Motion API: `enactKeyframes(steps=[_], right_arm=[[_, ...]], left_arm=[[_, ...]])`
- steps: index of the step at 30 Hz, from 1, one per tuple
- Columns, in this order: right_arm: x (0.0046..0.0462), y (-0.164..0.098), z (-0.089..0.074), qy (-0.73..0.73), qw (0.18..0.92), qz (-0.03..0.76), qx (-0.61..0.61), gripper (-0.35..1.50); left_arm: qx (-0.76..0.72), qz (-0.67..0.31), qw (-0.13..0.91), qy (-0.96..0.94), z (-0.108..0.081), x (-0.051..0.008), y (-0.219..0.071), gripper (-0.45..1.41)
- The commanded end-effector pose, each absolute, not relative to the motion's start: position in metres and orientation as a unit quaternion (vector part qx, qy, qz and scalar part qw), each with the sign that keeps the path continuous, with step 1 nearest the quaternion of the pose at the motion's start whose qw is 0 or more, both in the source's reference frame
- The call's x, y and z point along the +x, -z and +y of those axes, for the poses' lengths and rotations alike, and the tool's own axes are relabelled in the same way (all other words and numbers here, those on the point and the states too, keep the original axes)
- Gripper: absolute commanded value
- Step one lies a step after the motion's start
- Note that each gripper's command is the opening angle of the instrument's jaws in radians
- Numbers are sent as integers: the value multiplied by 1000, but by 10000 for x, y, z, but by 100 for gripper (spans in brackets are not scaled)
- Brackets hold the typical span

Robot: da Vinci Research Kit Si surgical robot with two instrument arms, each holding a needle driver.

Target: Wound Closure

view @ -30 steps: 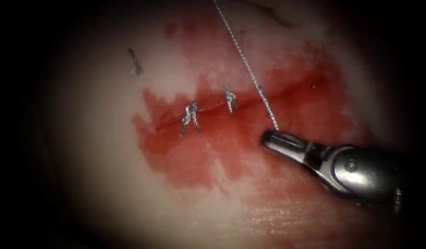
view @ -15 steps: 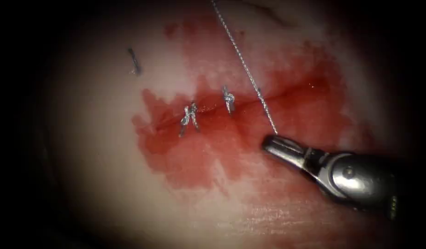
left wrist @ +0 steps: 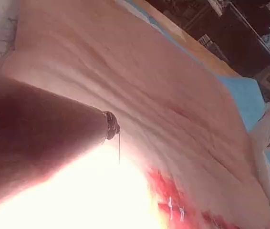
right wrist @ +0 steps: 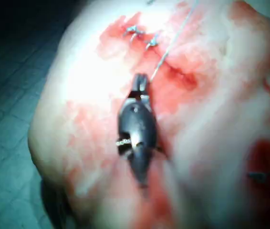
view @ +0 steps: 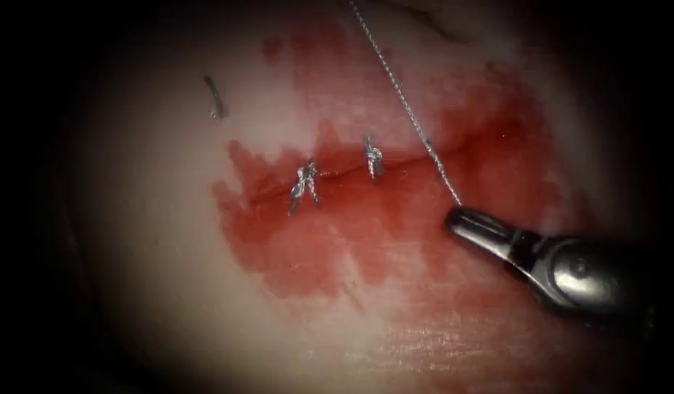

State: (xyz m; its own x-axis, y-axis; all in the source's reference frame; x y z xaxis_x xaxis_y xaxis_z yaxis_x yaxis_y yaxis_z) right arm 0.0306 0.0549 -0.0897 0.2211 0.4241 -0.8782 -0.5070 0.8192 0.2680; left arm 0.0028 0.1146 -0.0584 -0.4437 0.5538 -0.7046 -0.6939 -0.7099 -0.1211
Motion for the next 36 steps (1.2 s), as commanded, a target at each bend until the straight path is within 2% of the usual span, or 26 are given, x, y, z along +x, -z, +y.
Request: enactKeyframes(steps=[1,4,6,8,10,12,15,17,19,20,25,27,29,30,31,32,34,36], right_arm=[[316,892,549,-298,779,550,-36,-35],[316,897,556,-294,775,559,-25,-35],[311,906,566,-290,771,567,-11,21],[307,917,571,-291,769,569,-3,89],[302,933,576,-291,768,570,9,118],[298,950,580,-285,771,568,32,128],[295,968,584,-272,773,569,66,123],[297,982,597,-269,770,573,84,103],[304,986,607,-268,770,571,94,96],[315,988,616,-263,769,573,108,83],[371,982,631,-252,771,571,126,68],[398,974,638,-245,767,579,129,49],[408,971,641,-242,767,580,127,44],[419,969,643,-240,767,582,126,26],[423,968,643,-238,766,584,127,21],[431,966,646,-235,766,585,128,-10],[437,964,649,-235,766,585,126,-35],[443,957,657,-230,770,582,123,-35]], left_arm=[[-382,94,367,-843,1155,23,585,-35],[-405,82,360,-837,1138,12,590,-35],[-412,65,350,-839,1112,-1,600,-35],[-420,43,338,-841,1082,-14,614,-35],[-430,22,326,-842,1041,-28,634,-35],[-444,4,316,-838,1008,-38,654,-35],[-459,-14,299,-837,958,-52,685,-35],[-468,-24,292,-834,923,-64,714,-35],[-472,-28,290,-832,910,-70,730,-35],[-474,-32,293,-830,900,-75,744,-35],[-488,-34,281,-826,844,-95,791,-35],[-498,-39,263,-826,810,-106,800,-35],[-500,-43,258,-826,798,-110,800,-35],[-501,-47,256,-825,788,-116,797,-35],[-502,-52,257,-824,784,-118,795,-35],[-504,-56,256,-823,776,-124,791,-35],[-507,-62,255,-821,767,-131,786,-35],[-511,-70,251,-819,753,-140,781,-35]])
